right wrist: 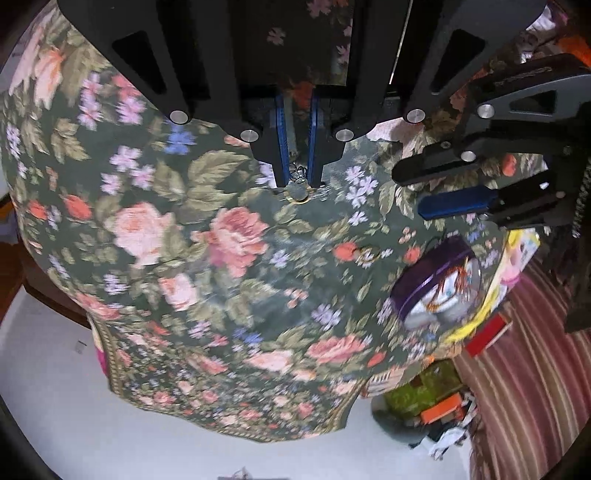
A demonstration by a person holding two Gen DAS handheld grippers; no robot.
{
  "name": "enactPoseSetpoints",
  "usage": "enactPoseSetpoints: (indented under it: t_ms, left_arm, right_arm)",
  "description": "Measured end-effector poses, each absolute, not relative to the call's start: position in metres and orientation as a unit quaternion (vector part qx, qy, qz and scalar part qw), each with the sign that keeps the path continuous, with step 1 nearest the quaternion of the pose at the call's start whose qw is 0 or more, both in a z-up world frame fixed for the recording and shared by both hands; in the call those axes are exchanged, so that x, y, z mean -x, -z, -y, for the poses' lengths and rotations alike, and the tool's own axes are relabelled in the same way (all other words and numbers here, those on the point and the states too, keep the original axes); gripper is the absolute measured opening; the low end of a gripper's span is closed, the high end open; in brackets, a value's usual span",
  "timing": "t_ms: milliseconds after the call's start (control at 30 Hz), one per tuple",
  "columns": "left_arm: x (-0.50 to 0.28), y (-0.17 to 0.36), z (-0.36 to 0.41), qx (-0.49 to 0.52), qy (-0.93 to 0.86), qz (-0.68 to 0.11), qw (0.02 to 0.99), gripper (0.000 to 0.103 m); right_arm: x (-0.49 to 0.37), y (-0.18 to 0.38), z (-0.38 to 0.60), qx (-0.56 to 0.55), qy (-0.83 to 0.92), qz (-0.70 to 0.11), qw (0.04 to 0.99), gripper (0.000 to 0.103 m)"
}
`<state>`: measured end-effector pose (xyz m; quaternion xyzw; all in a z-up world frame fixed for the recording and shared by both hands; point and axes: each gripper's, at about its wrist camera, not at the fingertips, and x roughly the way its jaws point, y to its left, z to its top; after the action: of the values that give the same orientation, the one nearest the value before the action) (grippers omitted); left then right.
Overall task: Organize jewelry
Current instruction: 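Grasp a gold ring with the right tool while the left tool grasps a charm, then carry the charm and ring over the heart tin with both tools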
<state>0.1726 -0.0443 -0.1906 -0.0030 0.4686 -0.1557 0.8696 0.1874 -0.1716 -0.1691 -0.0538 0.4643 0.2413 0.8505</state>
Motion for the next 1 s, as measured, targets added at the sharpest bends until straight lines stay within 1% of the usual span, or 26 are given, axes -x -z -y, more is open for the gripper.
enactPoseSetpoints:
  t_ms: [267, 333, 367, 433, 500, 567, 633, 733, 800, 1000]
  left_arm:
    - [-0.189, 0.199, 0.076, -0.030, 0.177, -0.476, 0.861, 0.034]
    - [-0.195, 0.203, 0.082, -0.038, 0.179, -0.479, 0.858, 0.029]
    - [-0.197, 0.205, 0.084, -0.042, 0.178, -0.481, 0.857, 0.024]
    - [-0.201, 0.206, 0.088, -0.051, 0.175, -0.482, 0.857, 0.022]
    - [-0.203, 0.207, 0.090, -0.057, 0.173, -0.481, 0.857, 0.017]
    - [-0.206, 0.208, 0.094, -0.062, 0.174, -0.481, 0.857, 0.013]
    - [-0.209, 0.210, 0.096, -0.061, 0.178, -0.480, 0.857, 0.007]
    - [-0.210, 0.210, 0.098, -0.061, 0.186, -0.475, 0.858, 0.007]
    - [-0.208, 0.209, 0.099, -0.061, 0.186, -0.472, 0.860, 0.005]
    - [-0.199, 0.193, 0.090, -0.049, 0.174, -0.452, 0.873, 0.005]
  right_arm:
    - [-0.191, 0.158, 0.204, 0.022, -0.211, -0.456, 0.864, 0.009]
    - [-0.192, 0.157, 0.211, 0.016, -0.205, -0.455, 0.867, 0.009]
    - [-0.191, 0.157, 0.214, 0.015, -0.204, -0.454, 0.867, 0.009]
    - [-0.192, 0.158, 0.218, 0.009, -0.203, -0.454, 0.867, 0.009]
    - [-0.192, 0.159, 0.220, 0.004, -0.204, -0.455, 0.867, 0.009]
    - [-0.192, 0.160, 0.219, 0.002, -0.206, -0.455, 0.866, 0.009]
    - [-0.192, 0.160, 0.219, 0.001, -0.209, -0.455, 0.866, 0.009]
    - [-0.193, 0.160, 0.219, 0.000, -0.211, -0.455, 0.865, 0.009]
    - [-0.193, 0.160, 0.220, 0.000, -0.212, -0.454, 0.866, 0.009]
    - [-0.194, 0.155, 0.220, -0.003, -0.211, -0.449, 0.868, 0.009]
